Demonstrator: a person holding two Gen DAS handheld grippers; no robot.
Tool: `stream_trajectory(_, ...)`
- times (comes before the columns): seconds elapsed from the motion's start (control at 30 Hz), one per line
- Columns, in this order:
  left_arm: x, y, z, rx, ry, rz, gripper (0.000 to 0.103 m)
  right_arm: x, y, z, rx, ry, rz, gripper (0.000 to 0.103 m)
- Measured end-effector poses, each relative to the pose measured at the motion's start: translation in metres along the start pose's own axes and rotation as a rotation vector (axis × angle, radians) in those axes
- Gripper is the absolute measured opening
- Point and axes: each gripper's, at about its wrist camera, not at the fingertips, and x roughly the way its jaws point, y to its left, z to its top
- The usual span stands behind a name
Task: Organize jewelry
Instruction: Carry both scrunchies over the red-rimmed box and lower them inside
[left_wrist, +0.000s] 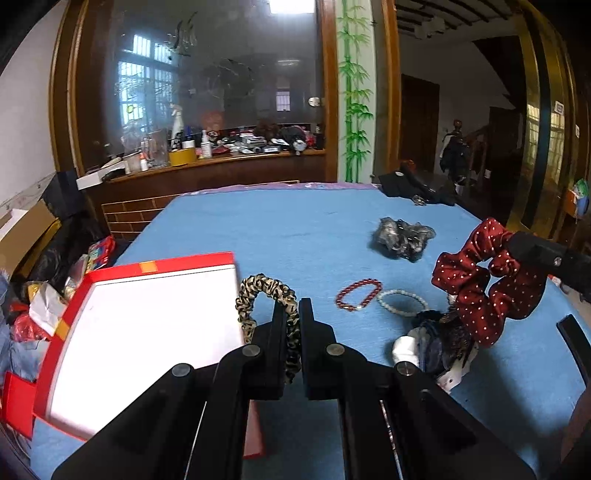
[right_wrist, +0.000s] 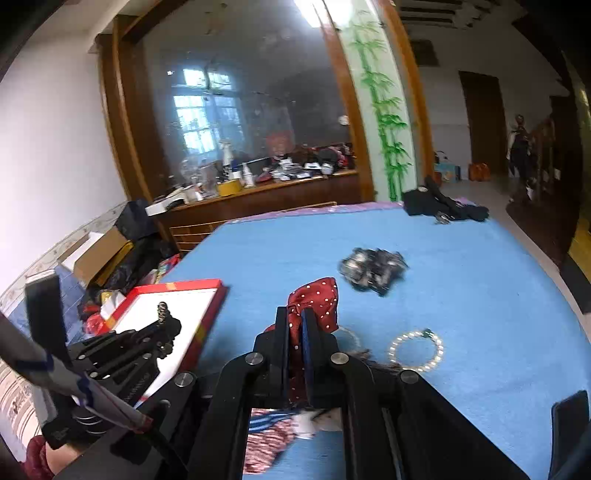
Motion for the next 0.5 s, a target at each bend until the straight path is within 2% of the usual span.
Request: stream_trajectory(0.5, -0.031, 0.070, -0.004, -0.056, -0.017, 0.098, 0.006, 0.035, 0.087, 0.017, -0.115, 0.096, 0.138, 0.008)
